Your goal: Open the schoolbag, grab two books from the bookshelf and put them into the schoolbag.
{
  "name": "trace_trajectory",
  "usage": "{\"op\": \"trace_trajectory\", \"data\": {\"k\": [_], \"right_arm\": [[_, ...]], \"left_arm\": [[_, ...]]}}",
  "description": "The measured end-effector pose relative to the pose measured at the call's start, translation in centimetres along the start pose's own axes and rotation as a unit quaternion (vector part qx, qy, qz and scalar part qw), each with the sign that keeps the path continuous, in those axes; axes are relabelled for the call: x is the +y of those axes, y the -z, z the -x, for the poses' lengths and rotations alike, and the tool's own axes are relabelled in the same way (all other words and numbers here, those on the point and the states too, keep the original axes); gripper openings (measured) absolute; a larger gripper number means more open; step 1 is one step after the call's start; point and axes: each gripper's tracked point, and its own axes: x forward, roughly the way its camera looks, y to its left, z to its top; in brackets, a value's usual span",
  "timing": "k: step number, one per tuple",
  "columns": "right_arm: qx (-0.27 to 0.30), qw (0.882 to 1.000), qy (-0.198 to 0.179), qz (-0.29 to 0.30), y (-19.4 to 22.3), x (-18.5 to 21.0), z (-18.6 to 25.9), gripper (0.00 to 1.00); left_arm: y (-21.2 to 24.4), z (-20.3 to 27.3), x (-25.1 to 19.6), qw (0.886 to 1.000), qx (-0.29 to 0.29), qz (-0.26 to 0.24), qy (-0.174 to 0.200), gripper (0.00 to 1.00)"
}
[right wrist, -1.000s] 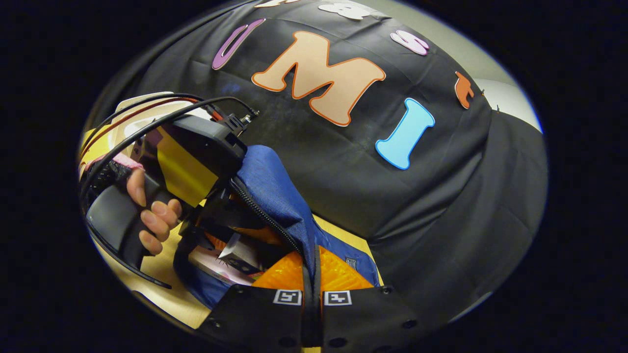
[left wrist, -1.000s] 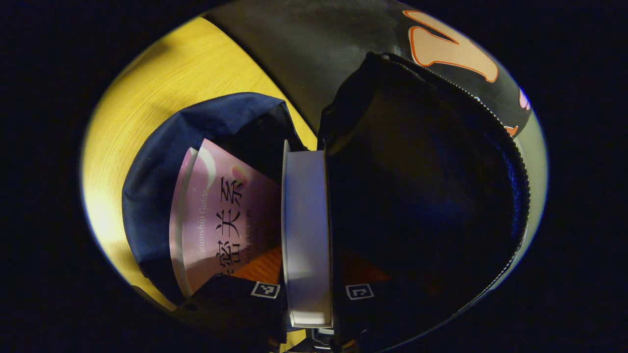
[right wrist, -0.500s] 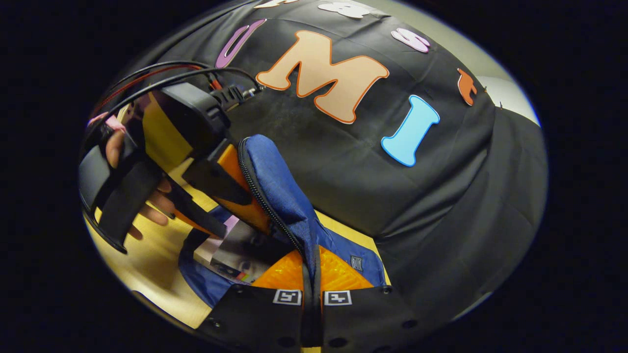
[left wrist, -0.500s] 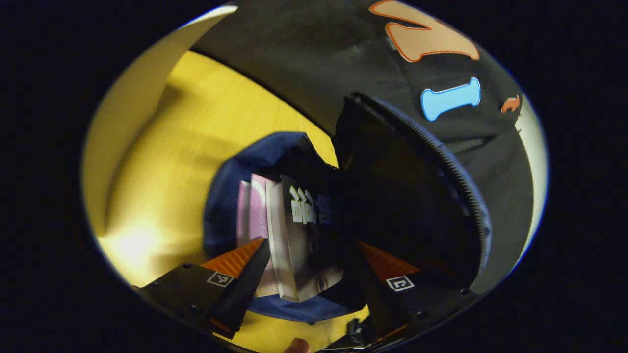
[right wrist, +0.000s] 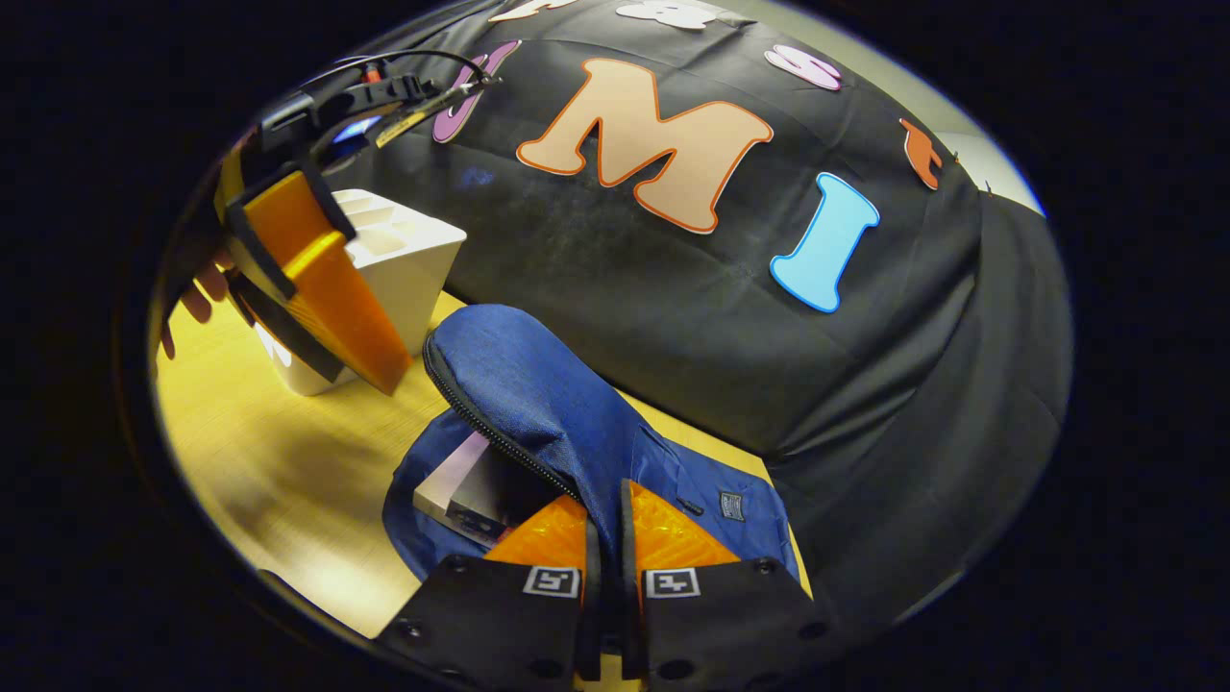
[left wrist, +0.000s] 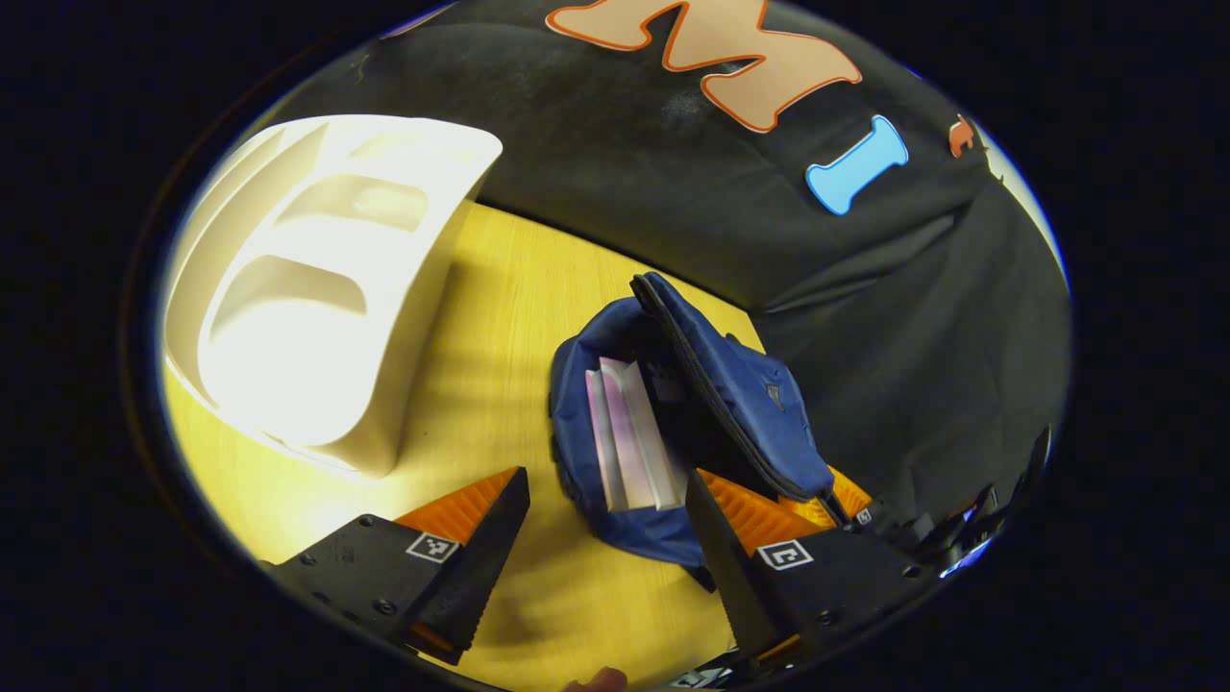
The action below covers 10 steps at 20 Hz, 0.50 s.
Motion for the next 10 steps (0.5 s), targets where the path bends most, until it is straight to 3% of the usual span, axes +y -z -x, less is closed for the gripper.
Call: {"op": "trace_trajectory", "data": {"k": [1, 5, 10], "right_arm": [[0.003, 1.000, -0.009, -0.006, 0.2, 0.5, 0.1, 0.10], [0.025, 0.999, -0.037, -0.024, 1.8, 2.2, 0.9, 0.55], [0.048, 0.996, -0.063, -0.048, 3.8, 4.0, 2.9, 0.79]], "left_arm": [[0.2, 0.8, 0.0, 1.000, -0.003, -0.006, -0.003, 0.96], [1.3, 4.0, 1.2, 0.999, -0.023, -0.023, -0.033, 0.96], [0.9, 7.0, 3.8, 0.996, -0.069, 0.000, -0.063, 0.95]]}}
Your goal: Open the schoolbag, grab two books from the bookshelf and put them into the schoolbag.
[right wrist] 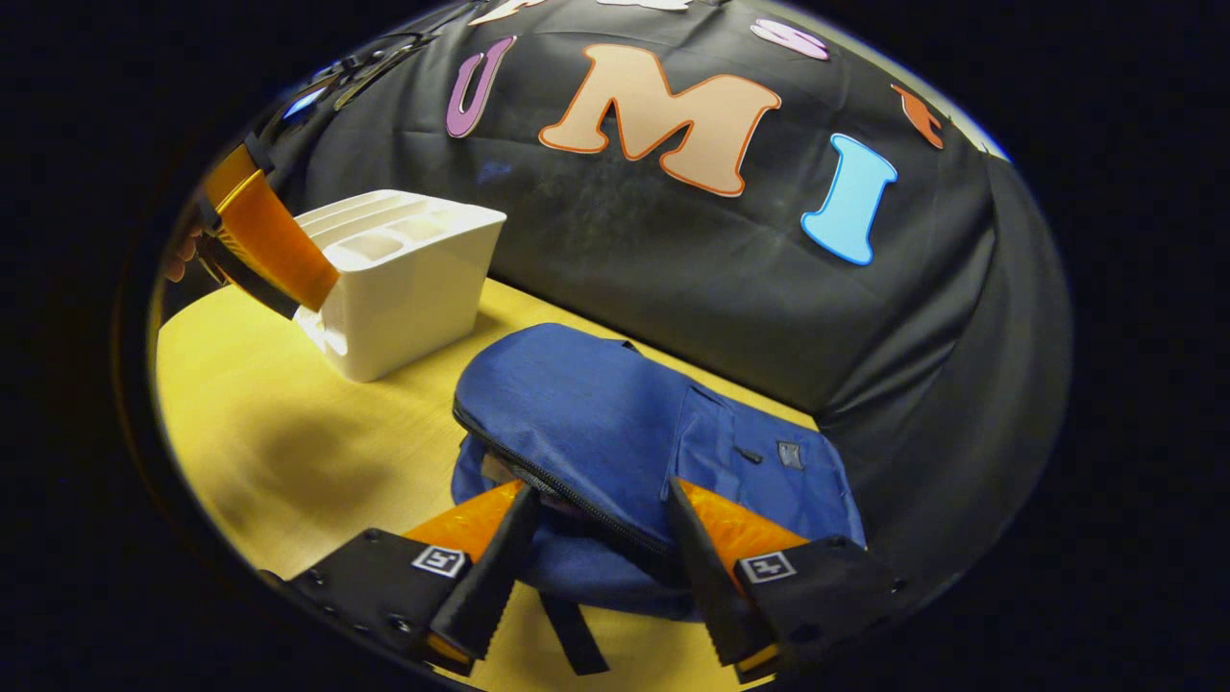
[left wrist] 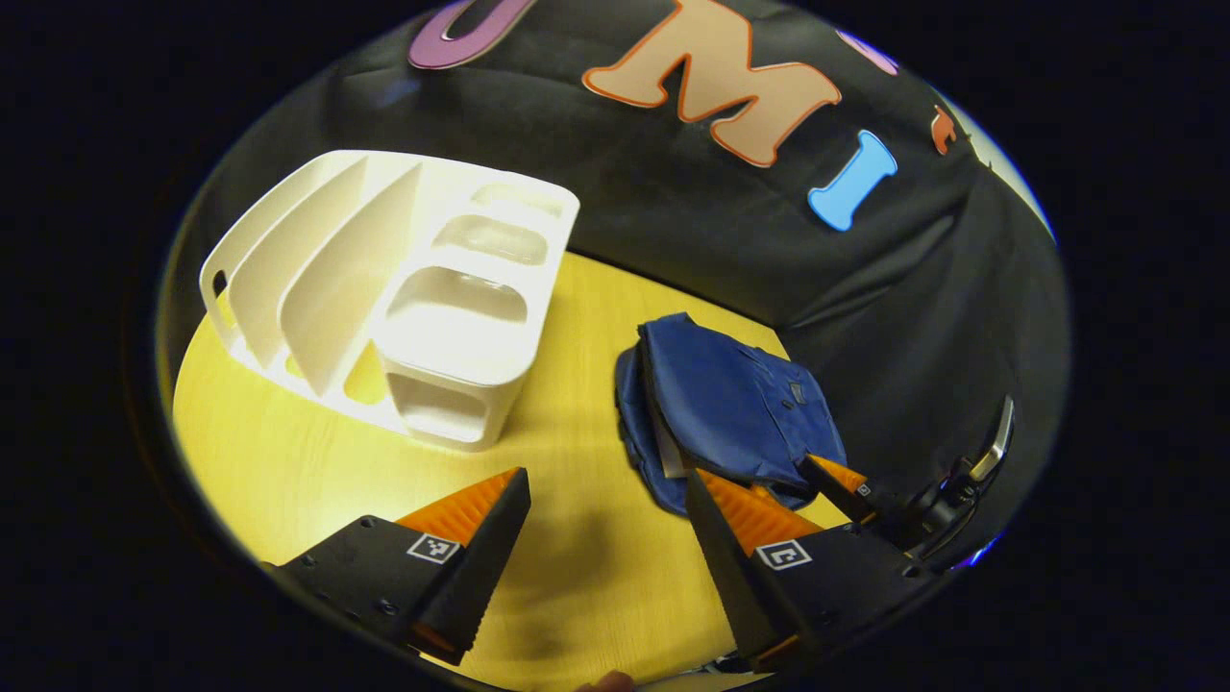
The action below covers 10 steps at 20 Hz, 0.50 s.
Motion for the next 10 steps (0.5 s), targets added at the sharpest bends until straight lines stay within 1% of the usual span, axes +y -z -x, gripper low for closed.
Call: {"op": "trace_trajectory", "data": {"k": [2, 3, 6, 8, 9, 10], "right_arm": [[0.000, 1.000, -0.003, -0.007, 0.0, 0.4, 0.8, 0.99], [-0.004, 1.000, -0.009, -0.013, -0.5, 0.7, 1.4, 0.92], [-0.023, 0.999, -0.022, -0.040, -2.7, 1.4, 3.5, 0.92], [-0.039, 0.997, -0.028, -0.062, -4.7, 1.9, 5.0, 0.92], [-0.049, 0.996, -0.030, -0.071, -5.8, 2.2, 5.8, 0.98], [-0.059, 0.995, -0.032, -0.079, -7.0, 2.6, 6.5, 0.98]], "left_arm": [[-0.5, 0.6, 1.7, 1.000, -0.015, 0.011, -0.022, 0.95], [-0.7, 1.2, 2.5, 0.999, -0.020, 0.010, -0.036, 0.95], [-2.0, 3.5, 4.8, 0.996, -0.053, -0.016, -0.071, 0.95], [-3.8, 5.3, 5.3, 0.991, -0.090, -0.044, -0.084, 0.95], [-4.8, 6.1, 5.1, 0.988, -0.111, -0.057, -0.087, 0.95], [-5.7, 7.0, 5.1, 0.985, -0.131, -0.068, -0.090, 0.95]]}}
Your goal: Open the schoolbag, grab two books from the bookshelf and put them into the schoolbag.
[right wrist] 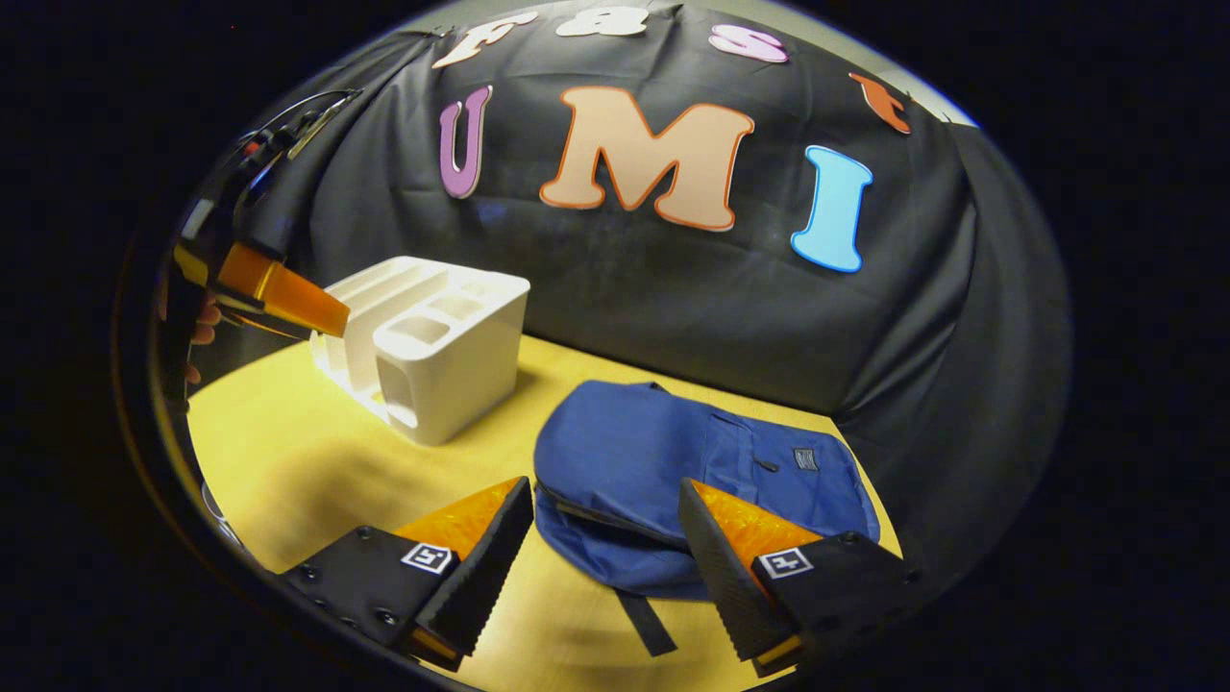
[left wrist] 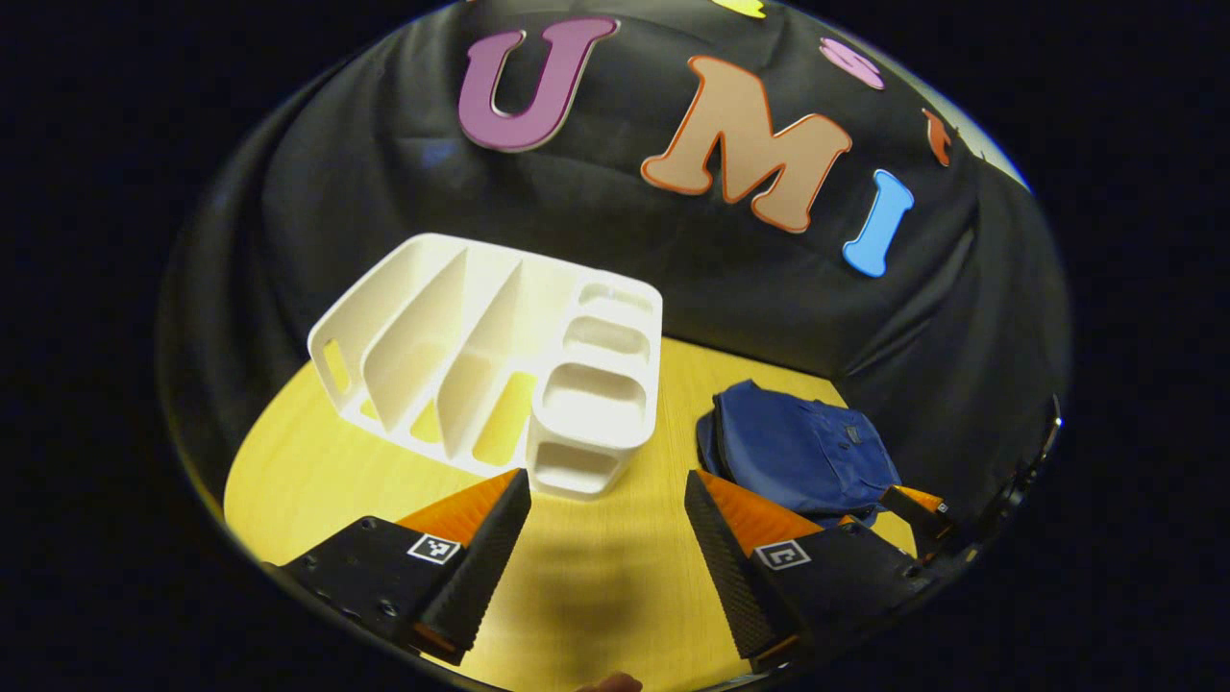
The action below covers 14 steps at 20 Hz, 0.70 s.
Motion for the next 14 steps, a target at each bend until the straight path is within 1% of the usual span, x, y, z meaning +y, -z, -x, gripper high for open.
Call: {"op": "trace_trajectory", "data": {"k": [3, 6, 7, 9, 11, 14], "right_arm": [[-0.036, 0.999, -0.005, -0.010, -3.7, 1.6, 1.9, 0.99], [-0.072, 0.997, -0.004, -0.007, -6.9, 3.0, 3.5, 0.99], [-0.081, 0.997, -0.006, -0.006, -7.8, 3.4, 3.9, 0.93], [-0.097, 0.995, -0.011, -0.009, -9.1, 4.4, 4.8, 0.92], [-0.107, 0.994, -0.016, -0.017, -10.2, 5.2, 5.5, 0.92], [-0.123, 0.992, -0.007, -0.022, -11.4, 5.6, 6.6, 0.93]], "left_arm": [[-2.7, 1.8, 0.7, 0.998, -0.054, -0.023, -0.012, 0.95], [-4.6, 3.4, 0.7, 0.994, -0.102, -0.030, -0.017, 0.93], [-5.2, 3.8, 0.6, 0.992, -0.120, -0.033, -0.019, 0.93], [-6.6, 4.3, 1.0, 0.988, -0.152, -0.030, -0.025, 0.93], [-6.7, 5.0, 1.3, 0.987, -0.155, -0.026, -0.022, 0.93], [-6.1, 5.5, 1.6, 0.988, -0.150, -0.042, -0.019, 0.93]]}}
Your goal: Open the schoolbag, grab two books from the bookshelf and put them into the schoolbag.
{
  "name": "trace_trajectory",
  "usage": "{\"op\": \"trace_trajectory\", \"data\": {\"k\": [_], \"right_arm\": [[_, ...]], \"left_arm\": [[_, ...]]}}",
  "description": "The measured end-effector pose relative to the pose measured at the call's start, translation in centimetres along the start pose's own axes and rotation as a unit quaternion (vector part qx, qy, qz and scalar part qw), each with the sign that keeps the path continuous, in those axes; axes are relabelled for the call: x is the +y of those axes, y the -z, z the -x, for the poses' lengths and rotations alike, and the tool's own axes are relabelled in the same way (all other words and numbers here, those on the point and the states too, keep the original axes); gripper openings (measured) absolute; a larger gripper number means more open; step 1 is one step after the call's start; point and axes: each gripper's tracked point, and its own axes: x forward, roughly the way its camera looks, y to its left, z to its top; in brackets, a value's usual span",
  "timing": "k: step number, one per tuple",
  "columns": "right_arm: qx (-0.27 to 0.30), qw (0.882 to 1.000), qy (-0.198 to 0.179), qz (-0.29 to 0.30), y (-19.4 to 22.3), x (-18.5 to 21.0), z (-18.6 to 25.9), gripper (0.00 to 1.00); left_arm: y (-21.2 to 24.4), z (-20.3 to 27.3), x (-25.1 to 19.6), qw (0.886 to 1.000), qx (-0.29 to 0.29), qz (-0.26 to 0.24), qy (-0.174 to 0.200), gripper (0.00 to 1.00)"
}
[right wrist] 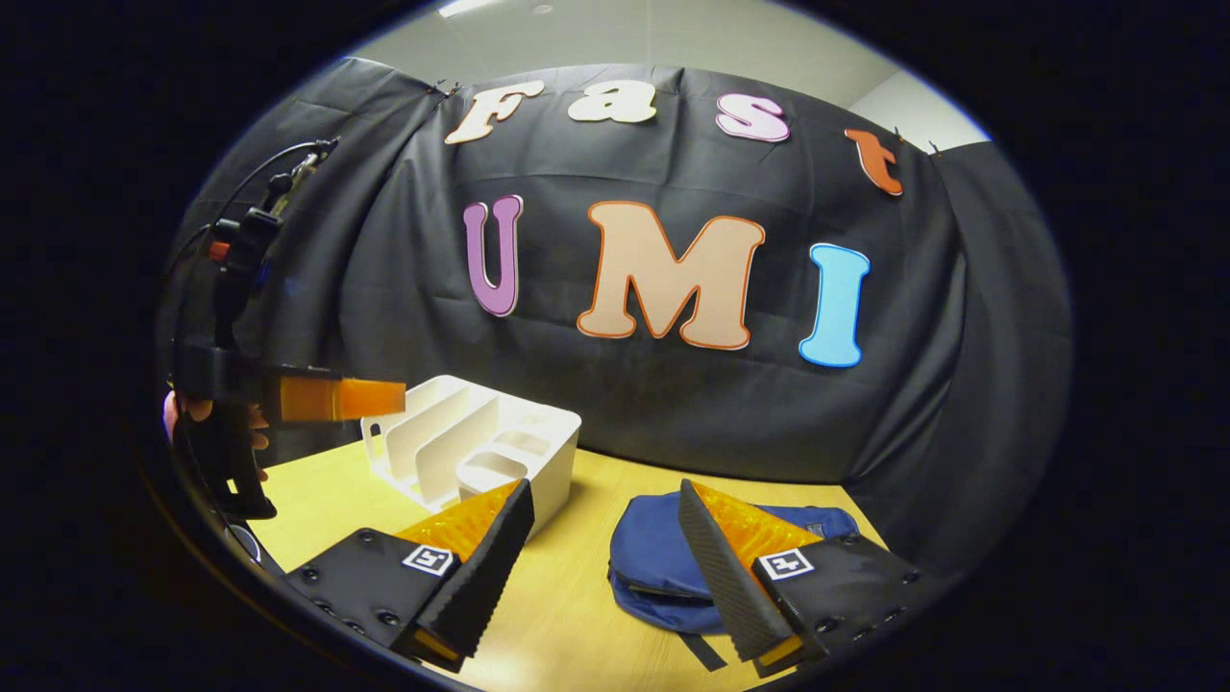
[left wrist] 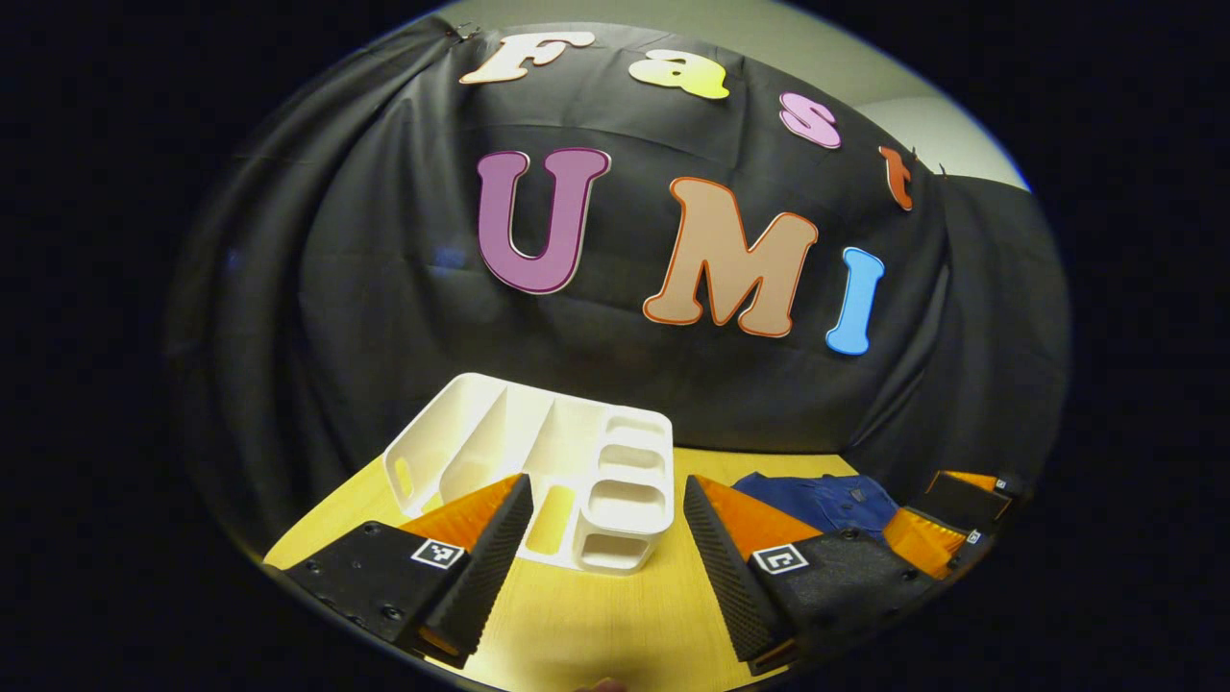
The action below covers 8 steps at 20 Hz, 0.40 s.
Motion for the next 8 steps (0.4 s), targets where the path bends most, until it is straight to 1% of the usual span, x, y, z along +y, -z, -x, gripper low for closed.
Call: {"op": "trace_trajectory", "data": {"k": [5, 6, 7, 8], "right_arm": [[-0.013, 1.000, 0.013, 0.002, -1.0, 0.3, 0.8, 0.93], [-0.013, 1.000, 0.017, 0.001, -1.0, 0.3, 1.0, 1.00], [-0.015, 1.000, 0.020, 0.000, -1.1, 0.3, 1.3, 0.93], [-0.016, 1.000, 0.026, -0.001, -1.1, 0.2, 1.4, 0.93]], "left_arm": [[0.7, 1.0, 0.0, 1.000, 0.018, -0.012, 0.017, 0.93], [0.7, 1.1, -0.1, 1.000, 0.019, -0.013, 0.020, 0.93], [0.6, 1.1, -0.1, 0.999, 0.019, -0.014, 0.022, 0.93], [0.5, 1.2, 0.0, 0.999, 0.017, -0.016, 0.025, 0.93]]}}
